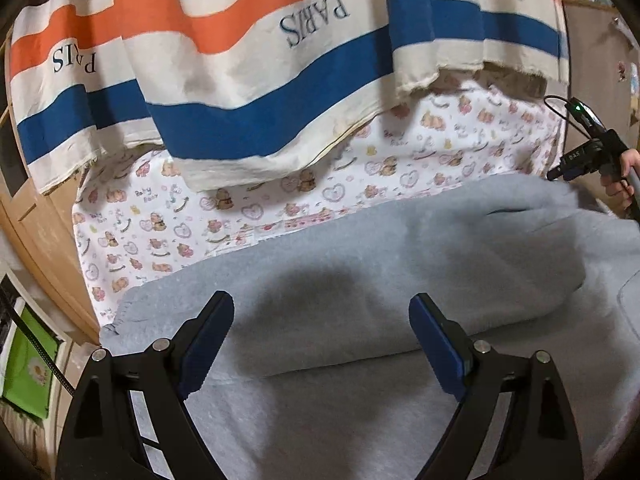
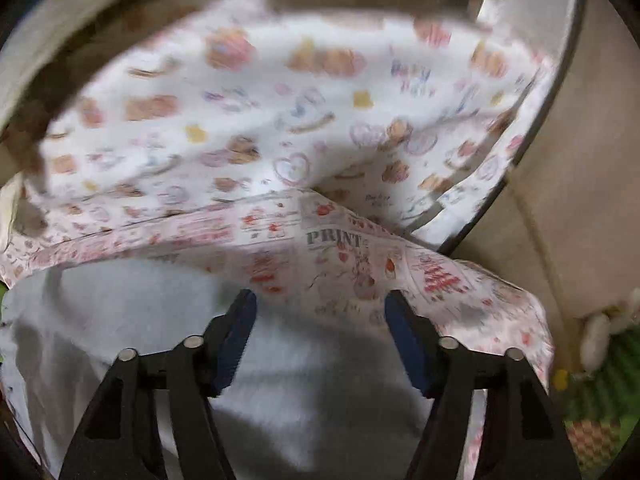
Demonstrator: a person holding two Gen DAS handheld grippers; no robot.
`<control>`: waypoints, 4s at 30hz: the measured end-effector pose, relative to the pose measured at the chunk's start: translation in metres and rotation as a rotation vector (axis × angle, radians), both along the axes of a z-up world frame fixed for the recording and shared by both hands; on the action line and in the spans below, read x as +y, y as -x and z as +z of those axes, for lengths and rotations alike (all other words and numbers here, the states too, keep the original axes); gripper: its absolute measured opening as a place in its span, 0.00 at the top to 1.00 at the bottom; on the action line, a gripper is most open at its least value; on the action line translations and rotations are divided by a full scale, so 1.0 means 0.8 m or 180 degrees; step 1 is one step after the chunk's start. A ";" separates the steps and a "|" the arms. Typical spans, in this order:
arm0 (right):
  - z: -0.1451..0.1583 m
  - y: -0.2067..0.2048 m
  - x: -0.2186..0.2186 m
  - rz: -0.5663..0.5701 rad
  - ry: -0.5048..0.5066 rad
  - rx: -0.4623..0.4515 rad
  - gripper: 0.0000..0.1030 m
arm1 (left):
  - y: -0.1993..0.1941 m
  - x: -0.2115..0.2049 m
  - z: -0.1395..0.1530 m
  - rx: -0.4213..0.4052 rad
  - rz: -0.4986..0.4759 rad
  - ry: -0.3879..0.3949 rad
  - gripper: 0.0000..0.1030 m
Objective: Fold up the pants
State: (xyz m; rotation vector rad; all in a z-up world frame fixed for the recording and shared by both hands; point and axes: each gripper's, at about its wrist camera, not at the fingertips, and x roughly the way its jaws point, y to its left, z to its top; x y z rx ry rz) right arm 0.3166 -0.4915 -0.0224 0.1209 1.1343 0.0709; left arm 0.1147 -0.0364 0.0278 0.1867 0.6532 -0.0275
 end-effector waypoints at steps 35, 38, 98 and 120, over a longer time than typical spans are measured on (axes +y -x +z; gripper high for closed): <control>-0.006 0.413 0.099 -0.0498 -0.0423 -0.1319 0.70 | -0.014 -0.044 -0.014 0.0470 -0.0384 0.0843 0.09; 0.007 0.421 0.080 -0.0795 -0.0339 -0.1500 0.42 | -0.039 -0.031 -0.031 0.0737 -0.0226 0.1128 0.09; 0.100 0.500 0.117 -0.0531 -0.0405 -0.2287 0.34 | 0.160 0.087 0.039 -0.0249 0.0275 0.0580 0.29; 0.004 0.420 0.215 -0.0283 -0.0140 -0.1668 0.34 | -0.101 0.078 -0.029 0.1167 0.0497 0.1235 0.97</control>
